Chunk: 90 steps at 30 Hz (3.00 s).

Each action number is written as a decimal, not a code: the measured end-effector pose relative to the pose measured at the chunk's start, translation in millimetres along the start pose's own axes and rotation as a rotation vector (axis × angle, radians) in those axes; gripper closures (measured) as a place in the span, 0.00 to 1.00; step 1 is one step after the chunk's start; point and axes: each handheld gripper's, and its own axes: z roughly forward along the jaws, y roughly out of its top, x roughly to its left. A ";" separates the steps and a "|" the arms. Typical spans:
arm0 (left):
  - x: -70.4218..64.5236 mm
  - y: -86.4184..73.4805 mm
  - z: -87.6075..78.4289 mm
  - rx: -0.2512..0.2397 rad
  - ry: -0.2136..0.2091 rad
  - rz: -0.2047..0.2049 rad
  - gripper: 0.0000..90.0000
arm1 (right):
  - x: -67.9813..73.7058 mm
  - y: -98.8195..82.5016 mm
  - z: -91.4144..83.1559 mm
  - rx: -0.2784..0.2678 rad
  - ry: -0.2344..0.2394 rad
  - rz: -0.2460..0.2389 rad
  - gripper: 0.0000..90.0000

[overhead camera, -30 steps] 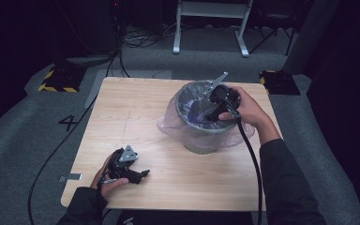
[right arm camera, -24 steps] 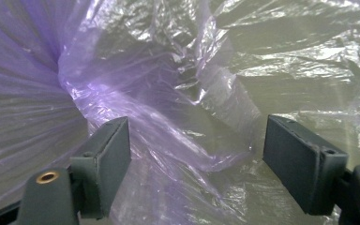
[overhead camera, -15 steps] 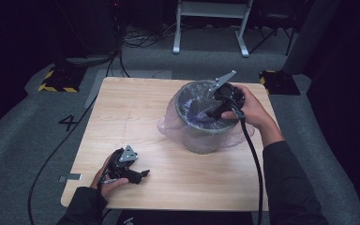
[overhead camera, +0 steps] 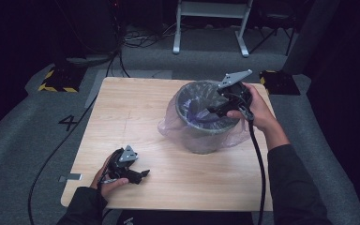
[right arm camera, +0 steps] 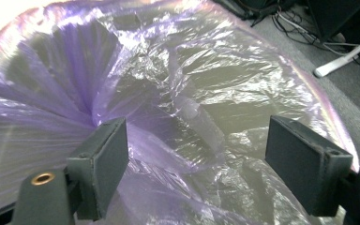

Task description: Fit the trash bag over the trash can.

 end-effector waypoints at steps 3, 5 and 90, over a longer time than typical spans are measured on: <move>0.0 0.0 0.0 0.000 0.000 0.000 0.15 | -1.9 -2.8 -5.9 -0.025 -0.002 0.019 0.24; 0.0 0.0 0.0 0.000 0.000 0.000 0.15 | -2.7 -5.1 -10.5 -0.044 -0.001 0.024 0.24; 0.0 0.0 0.1 0.000 0.000 -0.001 0.15 | 52.5 -98.4 -78.3 -0.068 -0.086 -0.006 0.21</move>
